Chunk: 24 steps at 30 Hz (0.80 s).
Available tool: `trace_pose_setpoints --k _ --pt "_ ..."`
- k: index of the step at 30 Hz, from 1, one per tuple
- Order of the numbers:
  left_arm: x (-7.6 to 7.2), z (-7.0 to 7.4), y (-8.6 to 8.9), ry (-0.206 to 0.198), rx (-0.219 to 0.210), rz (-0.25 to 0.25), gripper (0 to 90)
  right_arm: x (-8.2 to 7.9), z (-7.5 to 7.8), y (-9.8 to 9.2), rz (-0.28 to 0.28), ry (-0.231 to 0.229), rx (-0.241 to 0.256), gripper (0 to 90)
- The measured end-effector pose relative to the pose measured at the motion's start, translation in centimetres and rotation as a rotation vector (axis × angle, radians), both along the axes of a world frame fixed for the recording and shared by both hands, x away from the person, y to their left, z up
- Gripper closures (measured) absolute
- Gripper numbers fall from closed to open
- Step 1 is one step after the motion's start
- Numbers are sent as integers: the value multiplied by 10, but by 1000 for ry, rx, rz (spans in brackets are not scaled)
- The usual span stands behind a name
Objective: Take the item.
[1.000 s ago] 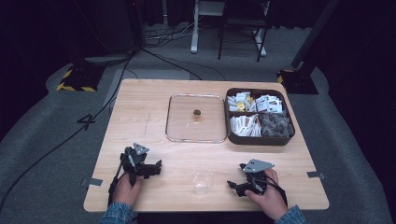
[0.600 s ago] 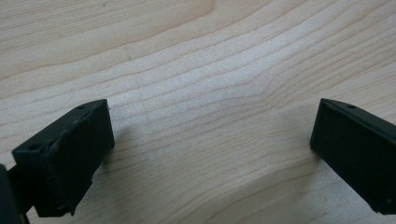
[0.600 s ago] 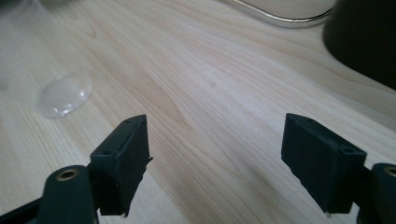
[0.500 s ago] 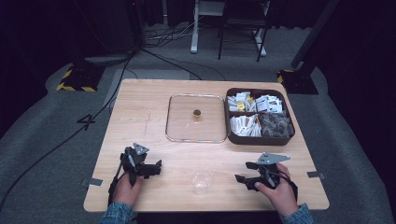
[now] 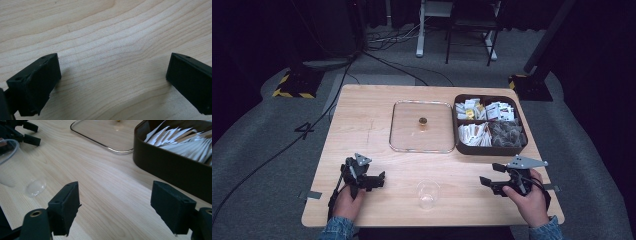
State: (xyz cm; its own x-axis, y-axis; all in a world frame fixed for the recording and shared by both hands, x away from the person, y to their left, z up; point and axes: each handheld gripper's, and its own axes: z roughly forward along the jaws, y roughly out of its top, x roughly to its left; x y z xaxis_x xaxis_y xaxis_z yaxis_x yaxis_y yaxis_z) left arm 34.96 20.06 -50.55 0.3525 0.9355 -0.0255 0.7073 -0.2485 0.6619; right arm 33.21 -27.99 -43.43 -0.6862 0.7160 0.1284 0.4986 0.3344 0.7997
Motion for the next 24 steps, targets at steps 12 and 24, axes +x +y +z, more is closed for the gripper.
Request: trace_pose_setpoints --k 12,24 --pt "0 0 0 0 -1 1 0 14 14 -9 -45 -79 50 161" --pt "0 0 0 -1 -1 1 0 40 31 -14 -148 -113 6 165"
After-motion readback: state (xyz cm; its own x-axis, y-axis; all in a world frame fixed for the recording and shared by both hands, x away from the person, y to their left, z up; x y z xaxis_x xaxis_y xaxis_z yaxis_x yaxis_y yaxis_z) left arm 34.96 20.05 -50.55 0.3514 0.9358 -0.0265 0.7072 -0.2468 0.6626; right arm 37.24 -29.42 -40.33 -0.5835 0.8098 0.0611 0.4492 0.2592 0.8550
